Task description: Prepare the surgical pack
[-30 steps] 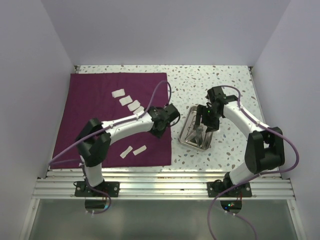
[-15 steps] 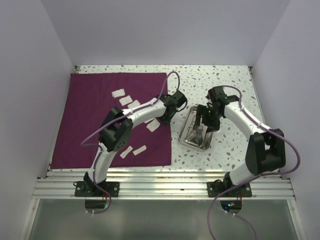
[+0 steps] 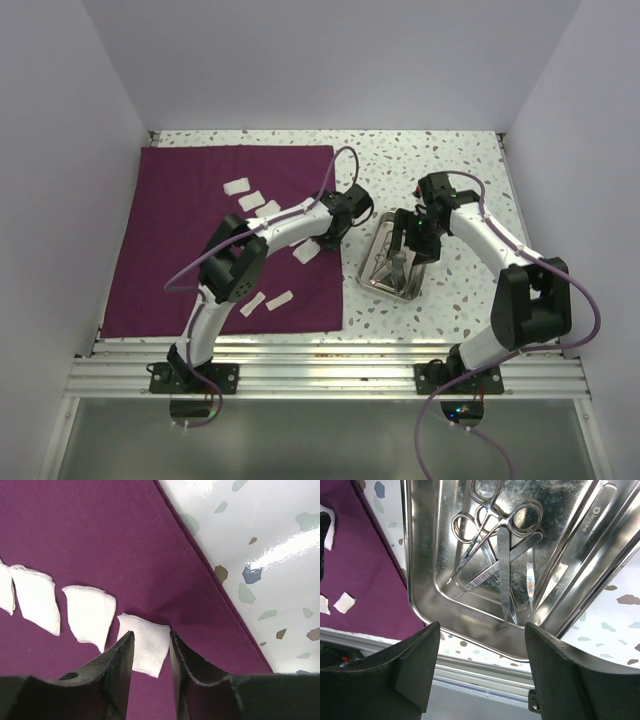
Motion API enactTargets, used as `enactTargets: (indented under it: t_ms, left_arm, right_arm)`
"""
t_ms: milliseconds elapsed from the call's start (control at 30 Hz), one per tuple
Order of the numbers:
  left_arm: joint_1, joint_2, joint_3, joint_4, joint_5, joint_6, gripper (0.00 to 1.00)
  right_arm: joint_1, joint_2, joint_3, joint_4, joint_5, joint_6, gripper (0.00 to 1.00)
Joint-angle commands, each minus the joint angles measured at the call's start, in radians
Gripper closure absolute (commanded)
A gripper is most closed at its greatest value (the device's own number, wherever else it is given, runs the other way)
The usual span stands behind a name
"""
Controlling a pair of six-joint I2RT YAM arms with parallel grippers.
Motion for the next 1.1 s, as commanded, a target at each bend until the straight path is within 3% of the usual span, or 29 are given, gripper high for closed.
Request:
enactTargets:
  t_ms: [0,733,900,1067]
  left_arm:
    - [-0.001,-0.008,-0.031,-0.003,0.01,-0.031,0.63]
    - [0.0,-0.002,-0.064,0.014,0.048,-0.02,0.62]
    - [0.008,0.006,-0.074,0.03,0.043,-0.008,0.67]
    - [0.033,-0.012,-0.079,0.047,0.053,0.017,0.79]
  right_arm:
    - [-0.006,-0.002,0.027,-0.005,-0.031,-0.008,0.28]
    - [-0.006,-0.004,0.015,0.001,-0.045,-0.005,0.27]
    - [-0.005,-0.005,0.027,-0.004,-0.046,-0.005,0.27]
    - [-0.006,-0.008,0.026,-0.005,-0.048,-0.008,0.27]
